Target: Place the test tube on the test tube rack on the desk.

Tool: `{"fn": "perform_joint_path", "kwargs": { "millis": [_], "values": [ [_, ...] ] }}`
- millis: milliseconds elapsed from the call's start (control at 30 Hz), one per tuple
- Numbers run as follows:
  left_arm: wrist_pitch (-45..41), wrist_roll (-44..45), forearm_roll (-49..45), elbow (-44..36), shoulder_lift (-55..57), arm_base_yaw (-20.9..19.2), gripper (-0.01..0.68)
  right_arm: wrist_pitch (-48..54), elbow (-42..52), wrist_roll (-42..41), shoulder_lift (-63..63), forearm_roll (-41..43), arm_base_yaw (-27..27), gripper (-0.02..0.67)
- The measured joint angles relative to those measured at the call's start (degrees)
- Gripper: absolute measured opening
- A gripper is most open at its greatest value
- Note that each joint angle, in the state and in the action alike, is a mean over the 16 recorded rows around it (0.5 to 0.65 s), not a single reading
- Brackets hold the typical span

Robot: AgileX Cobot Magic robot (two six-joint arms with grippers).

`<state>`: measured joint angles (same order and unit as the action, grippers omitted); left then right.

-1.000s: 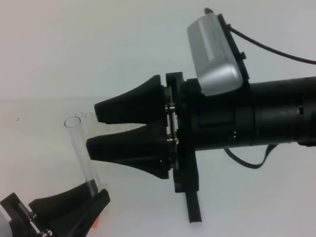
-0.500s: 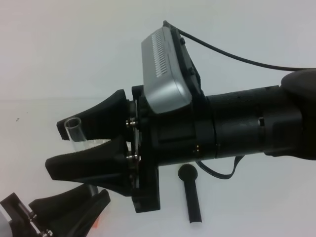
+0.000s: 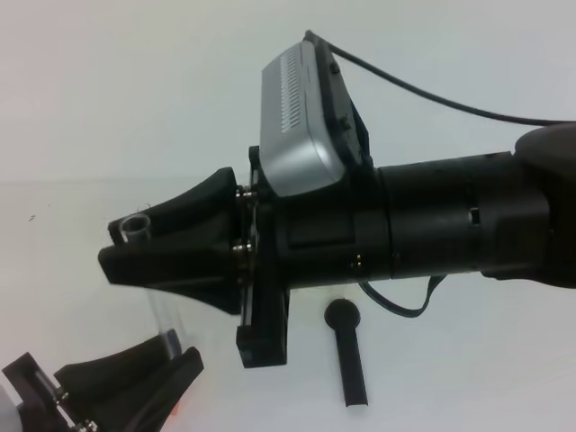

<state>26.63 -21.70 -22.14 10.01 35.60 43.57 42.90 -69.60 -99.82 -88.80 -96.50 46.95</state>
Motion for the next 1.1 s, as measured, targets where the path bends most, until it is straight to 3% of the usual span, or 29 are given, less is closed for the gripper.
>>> {"fn": "perform_joint_path", "kwargs": {
  "millis": [300, 633, 800, 933, 1100],
  "values": [
    [0.00, 0.03, 0.04, -0.02, 0.00, 0.00, 0.062, -1.10, -0.05, -1.13, 0.00, -0.02, 0.00, 0.127],
    [-0.13, 0.44, -0.08, -0.03, 0.00, 0.00, 0.293, -1.90, -0.05, -2.32, 0.00, -0.02, 0.00, 0.125],
    [-1.24, 0.39, -0.24, -0.03, -0.11, -0.01, 0.346, -4.83, -0.05, -3.69, 0.00, -0.05, 0.00, 0.125],
    [-2.37, 0.34, -0.88, -0.03, -0.83, -0.01, 0.316, -8.89, -0.05, -4.84, 0.00, -0.11, 0.00, 0.125],
    [-5.06, 0.33, -1.88, -0.03, -3.74, -0.01, 0.210, -15.60, -0.05, -5.82, 0.00, -0.40, 0.00, 0.125]
  ]
}}
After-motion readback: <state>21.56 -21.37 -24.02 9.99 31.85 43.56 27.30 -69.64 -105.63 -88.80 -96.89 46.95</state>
